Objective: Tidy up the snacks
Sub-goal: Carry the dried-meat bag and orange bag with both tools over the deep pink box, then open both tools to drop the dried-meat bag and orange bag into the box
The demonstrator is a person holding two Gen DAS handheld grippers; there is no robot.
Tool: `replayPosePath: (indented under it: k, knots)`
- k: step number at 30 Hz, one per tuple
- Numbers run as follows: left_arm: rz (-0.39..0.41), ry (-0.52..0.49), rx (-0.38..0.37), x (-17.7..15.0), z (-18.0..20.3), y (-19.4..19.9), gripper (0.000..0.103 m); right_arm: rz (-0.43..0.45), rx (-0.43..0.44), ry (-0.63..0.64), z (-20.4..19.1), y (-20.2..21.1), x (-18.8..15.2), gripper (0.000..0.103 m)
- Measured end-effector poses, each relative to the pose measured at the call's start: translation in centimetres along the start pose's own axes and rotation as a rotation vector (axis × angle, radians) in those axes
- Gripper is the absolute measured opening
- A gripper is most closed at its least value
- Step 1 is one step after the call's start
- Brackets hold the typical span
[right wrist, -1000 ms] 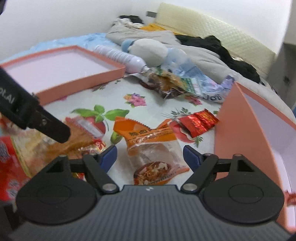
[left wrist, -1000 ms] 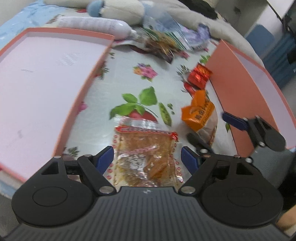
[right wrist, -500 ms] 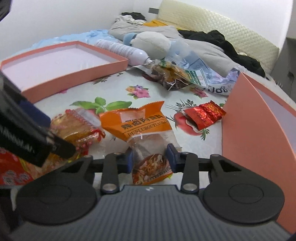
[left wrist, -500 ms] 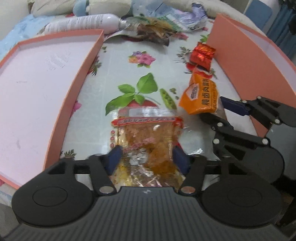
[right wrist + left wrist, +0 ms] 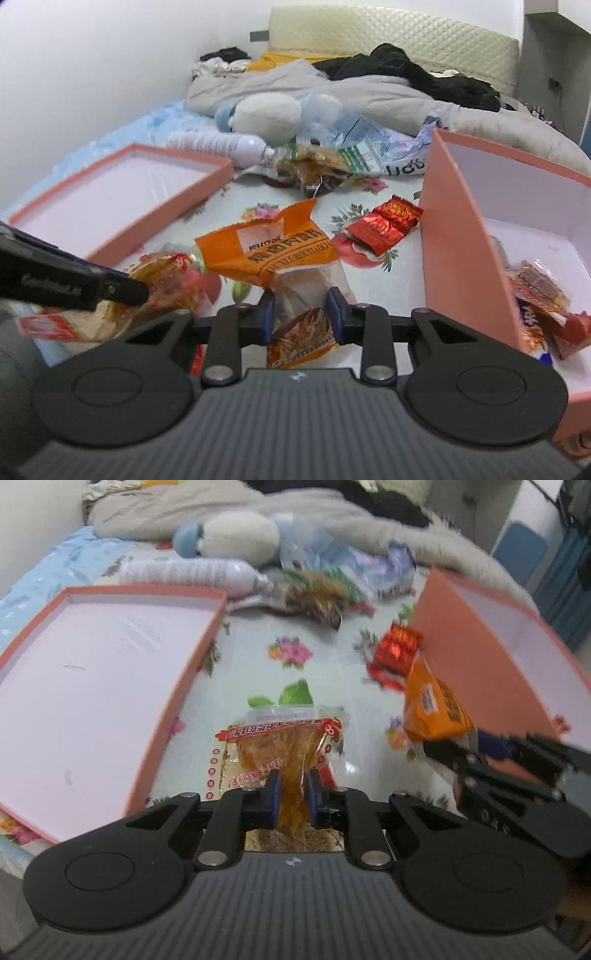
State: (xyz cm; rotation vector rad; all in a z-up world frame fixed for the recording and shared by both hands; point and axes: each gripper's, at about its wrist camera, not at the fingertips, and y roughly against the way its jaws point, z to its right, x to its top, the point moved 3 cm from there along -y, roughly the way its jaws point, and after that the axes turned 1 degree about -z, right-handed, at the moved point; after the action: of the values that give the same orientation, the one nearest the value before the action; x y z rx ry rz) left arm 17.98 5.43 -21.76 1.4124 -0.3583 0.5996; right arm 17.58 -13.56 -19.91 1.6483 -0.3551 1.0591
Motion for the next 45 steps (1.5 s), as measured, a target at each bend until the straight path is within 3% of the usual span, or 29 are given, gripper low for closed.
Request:
replayPosePath:
  k: [12,22,36,40,45]
  knots:
    - [0.126,0.054,-0.046,2.3,2.3,7.6,0.016,0.082,-0.006,-0.146,1.3,9.1,2.3,0.032]
    - [0.176,0.013,-0.133,3.2,6.9,10.5,0.016,0.129,-0.095,-0.202,4.9,14.0,3.0,0.032]
    - [0.204,-0.101,-0.337,10.0,17.3,7.7,0.016,0.221,-0.326,-0.311,14.6,15.5,5.0,0.032]
    - [0.167,-0.139,-0.378,13.3,21.4,5.2,0.016,0.194,-0.356,-0.350,18.0,13.7,5.9,0.032]
    - [0.137,-0.216,-0.371,16.5,26.2,2.5,0.016,0.120,-0.392,-0.331,21.4,12.0,6.5,0.033]
